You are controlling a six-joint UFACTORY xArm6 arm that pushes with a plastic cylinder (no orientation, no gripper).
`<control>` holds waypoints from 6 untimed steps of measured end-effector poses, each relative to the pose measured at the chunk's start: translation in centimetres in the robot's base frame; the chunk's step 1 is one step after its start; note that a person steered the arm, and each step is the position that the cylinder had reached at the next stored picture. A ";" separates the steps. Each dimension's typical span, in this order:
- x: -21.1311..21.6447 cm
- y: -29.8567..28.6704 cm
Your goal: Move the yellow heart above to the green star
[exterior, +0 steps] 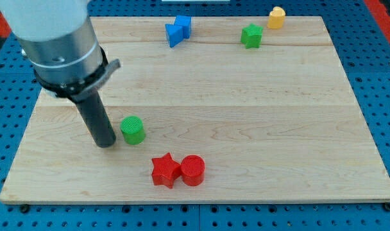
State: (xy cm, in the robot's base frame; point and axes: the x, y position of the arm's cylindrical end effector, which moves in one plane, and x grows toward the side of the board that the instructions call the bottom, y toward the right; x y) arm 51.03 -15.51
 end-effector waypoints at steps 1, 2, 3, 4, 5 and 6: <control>-4.6 -0.1; -7.9 -1.2; -9.4 1.3; -9.9 12.2; -14.6 20.9; -22.0 27.6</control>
State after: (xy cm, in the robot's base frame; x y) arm 29.00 12.12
